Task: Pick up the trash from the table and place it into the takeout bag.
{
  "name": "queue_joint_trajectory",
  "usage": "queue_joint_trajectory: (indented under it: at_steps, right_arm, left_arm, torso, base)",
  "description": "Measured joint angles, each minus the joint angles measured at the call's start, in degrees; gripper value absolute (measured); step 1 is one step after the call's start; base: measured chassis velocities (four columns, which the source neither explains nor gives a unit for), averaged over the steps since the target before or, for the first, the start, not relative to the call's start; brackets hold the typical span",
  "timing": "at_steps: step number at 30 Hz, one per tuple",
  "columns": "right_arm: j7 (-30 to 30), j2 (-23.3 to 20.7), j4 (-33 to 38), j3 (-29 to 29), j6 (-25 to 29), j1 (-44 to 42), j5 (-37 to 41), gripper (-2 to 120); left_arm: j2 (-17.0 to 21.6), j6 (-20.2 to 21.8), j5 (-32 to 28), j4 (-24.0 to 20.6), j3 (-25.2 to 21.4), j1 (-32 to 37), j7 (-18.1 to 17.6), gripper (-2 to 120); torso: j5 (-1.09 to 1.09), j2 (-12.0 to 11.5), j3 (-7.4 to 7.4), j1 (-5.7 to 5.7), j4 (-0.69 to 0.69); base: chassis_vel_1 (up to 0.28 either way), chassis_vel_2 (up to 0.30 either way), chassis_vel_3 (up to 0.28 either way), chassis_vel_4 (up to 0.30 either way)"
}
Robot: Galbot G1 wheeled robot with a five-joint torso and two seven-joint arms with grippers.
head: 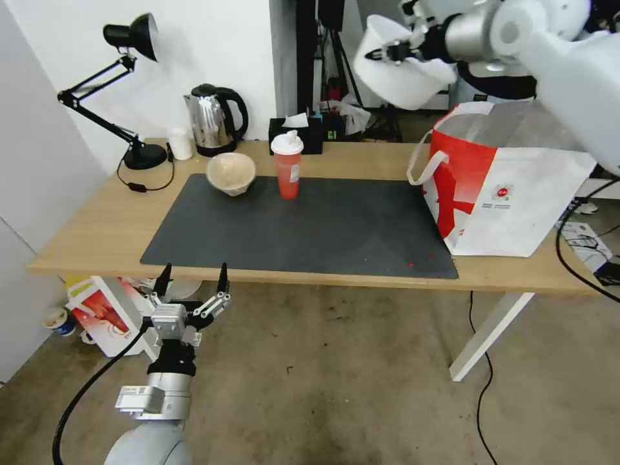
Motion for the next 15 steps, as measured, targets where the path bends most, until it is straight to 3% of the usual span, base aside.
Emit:
queue_joint_trajectory:
  at_steps: [8, 15]
  right_arm:
    - [-0.94, -6.59, 1.85, 0.87, 0.0, -2.72, -0.86, 0]
    - [-2.45, -15.68, 4.38, 5.55, 0.0, -8.23, -2.17, 0]
  left_arm:
    - [0.24, -0.06, -0.06, -0.02, 0.06, 0.24, 0.04, 99]
    - [1.46, -0.07, -0.94, -0.03, 0.09, 0.11, 0.03, 99]
  torso:
    - [-0.01, 0.0, 0.0, 0.0, 0.01]
    - [-0.02, 0.0, 0.0, 0.0, 0.04]
  base:
    - [0.0, 0.0, 0.0, 0.0]
    - [0.0, 0.0, 0.0, 0.0]
